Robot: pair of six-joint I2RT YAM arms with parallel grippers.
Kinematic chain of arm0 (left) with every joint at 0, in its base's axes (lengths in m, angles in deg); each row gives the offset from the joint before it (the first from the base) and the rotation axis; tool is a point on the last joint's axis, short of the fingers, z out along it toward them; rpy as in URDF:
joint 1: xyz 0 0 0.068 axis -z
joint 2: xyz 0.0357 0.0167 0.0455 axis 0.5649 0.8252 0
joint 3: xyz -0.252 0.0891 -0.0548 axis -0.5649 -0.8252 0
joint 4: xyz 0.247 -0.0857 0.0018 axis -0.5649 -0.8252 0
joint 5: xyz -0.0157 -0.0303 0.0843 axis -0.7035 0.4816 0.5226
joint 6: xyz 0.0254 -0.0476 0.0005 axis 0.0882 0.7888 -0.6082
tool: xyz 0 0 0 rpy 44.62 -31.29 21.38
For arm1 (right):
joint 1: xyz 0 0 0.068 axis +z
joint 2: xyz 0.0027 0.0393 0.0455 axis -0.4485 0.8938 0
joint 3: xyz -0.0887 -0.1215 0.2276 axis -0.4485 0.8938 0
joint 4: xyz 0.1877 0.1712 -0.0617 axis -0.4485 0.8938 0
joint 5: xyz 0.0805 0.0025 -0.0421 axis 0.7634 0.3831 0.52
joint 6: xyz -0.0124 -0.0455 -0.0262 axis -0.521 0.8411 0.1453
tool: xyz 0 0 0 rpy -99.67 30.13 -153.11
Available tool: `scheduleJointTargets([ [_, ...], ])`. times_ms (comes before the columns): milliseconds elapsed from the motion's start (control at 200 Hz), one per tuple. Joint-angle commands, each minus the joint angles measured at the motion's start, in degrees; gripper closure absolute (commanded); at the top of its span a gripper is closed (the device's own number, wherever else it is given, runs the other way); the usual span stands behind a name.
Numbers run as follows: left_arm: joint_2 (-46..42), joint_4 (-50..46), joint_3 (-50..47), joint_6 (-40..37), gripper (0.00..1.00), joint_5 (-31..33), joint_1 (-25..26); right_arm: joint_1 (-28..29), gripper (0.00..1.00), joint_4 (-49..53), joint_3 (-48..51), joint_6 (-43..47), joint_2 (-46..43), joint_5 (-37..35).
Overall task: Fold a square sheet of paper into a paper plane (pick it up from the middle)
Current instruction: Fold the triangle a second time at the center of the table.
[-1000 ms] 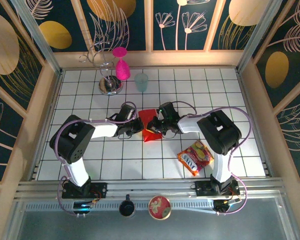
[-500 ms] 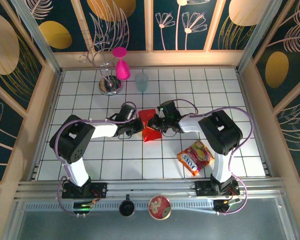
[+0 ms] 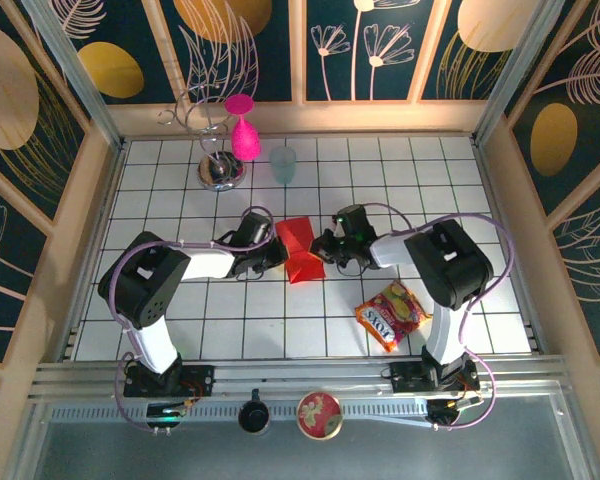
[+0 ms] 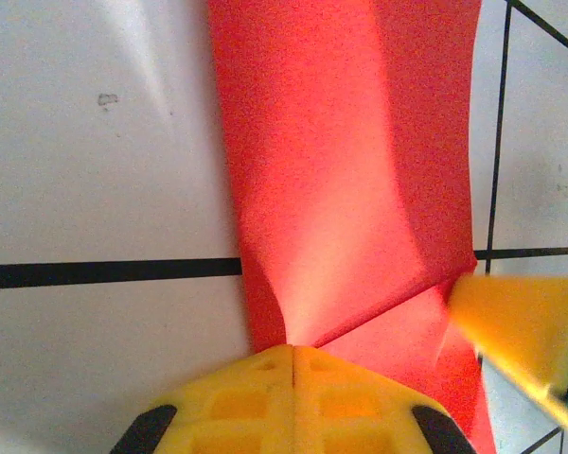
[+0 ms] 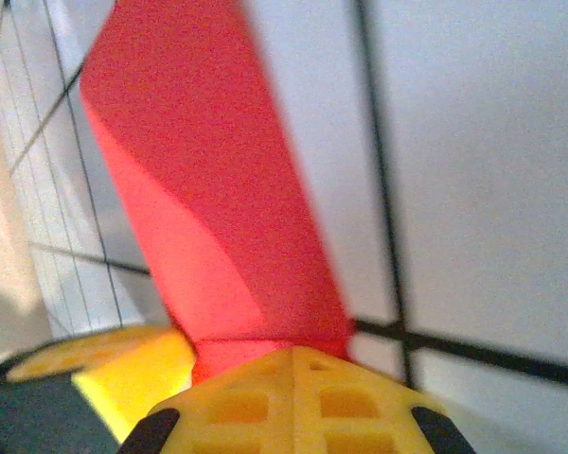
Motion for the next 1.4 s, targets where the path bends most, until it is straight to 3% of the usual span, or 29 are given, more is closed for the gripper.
scheduleJointTargets([
  [0,2.1,-10.8,-3.2,-1.5,1.00,4.6,-0.2,-3.2,0.99,4.2,0.5,2.5,-2.4,-5.5],
  [215,1.5,-11.1,-1.4,-2.1,1.00,4.0,-0.2,2.3,1.00,11.6,-4.8,9.6,-8.1,-14.0],
  [591,0.8,-9.7,-1.0,-2.1,1.00,1.8,-0.2,5.6,1.00,5.4,-6.8,5.8,0.7,-0.3],
  [1051,-8.6,-7.2,2.7,-3.3,1.00,-3.9,-0.2,5.5,1.00,13.2,-3.9,6.9,4.6,-5.5],
  [1131,-10.4,-7.4,2.4,-3.0,0.96,-4.7,0.0,5.4,1.00,13.7,-3.8,6.6,5.2,-5.7],
  [1392,-11.4,-6.7,0.4,-0.1,0.96,-5.4,4.3,5.4,1.00,15.1,-3.4,5.9,6.2,-6.1],
])
